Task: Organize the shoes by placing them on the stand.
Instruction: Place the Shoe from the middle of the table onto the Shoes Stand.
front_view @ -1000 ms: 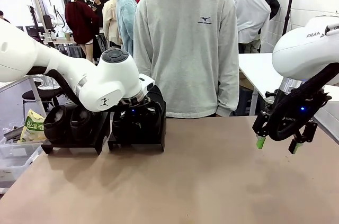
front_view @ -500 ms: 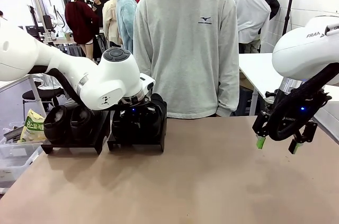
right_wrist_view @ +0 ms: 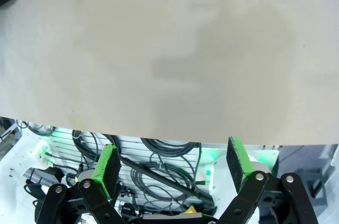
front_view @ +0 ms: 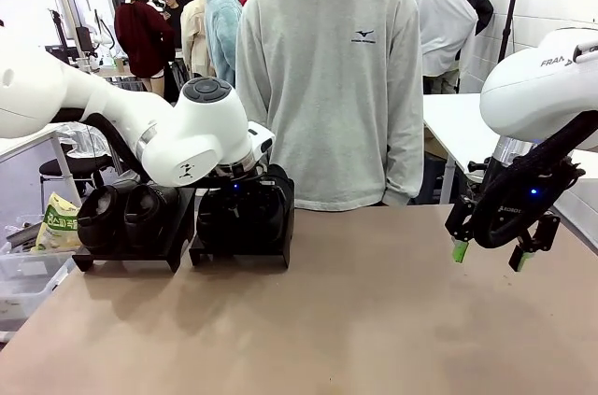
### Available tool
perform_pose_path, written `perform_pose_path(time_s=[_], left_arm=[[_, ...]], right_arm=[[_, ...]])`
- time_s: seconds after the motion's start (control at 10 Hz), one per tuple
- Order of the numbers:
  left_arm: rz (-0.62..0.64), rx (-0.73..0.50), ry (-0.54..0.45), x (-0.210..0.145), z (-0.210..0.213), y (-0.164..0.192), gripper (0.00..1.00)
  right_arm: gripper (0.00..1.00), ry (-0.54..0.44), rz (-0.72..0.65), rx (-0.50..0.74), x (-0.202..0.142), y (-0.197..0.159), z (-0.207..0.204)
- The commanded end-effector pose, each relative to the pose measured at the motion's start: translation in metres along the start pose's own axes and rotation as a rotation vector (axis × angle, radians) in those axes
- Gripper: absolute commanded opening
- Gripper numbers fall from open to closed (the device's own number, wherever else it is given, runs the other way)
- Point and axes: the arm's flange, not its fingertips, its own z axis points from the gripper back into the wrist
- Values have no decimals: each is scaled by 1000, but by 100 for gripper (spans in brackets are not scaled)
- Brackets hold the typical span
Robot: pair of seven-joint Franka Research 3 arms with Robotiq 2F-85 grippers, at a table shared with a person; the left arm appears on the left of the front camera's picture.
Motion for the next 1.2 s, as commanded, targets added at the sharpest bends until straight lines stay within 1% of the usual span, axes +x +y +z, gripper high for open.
perform_pose_path(time_s=[0.0,0.2,0.5,0.6,1.1], left_arm=[[-22,46,-51,0,15,-6,100],[-27,49,-91,0,32,-7,100],[-25,44,-115,-3,46,-4,100],[-43,15,-81,7,42,-5,100],[-43,15,-81,7,42,-5,100]], right_arm=[[100,3,4,0,-1,1,-1],[100,3,4,0,-1,1,-1],[100,3,4,0,-1,1,-1],[100,3,4,0,-1,1,-1],[100,3,4,0,-1,1,-1]])
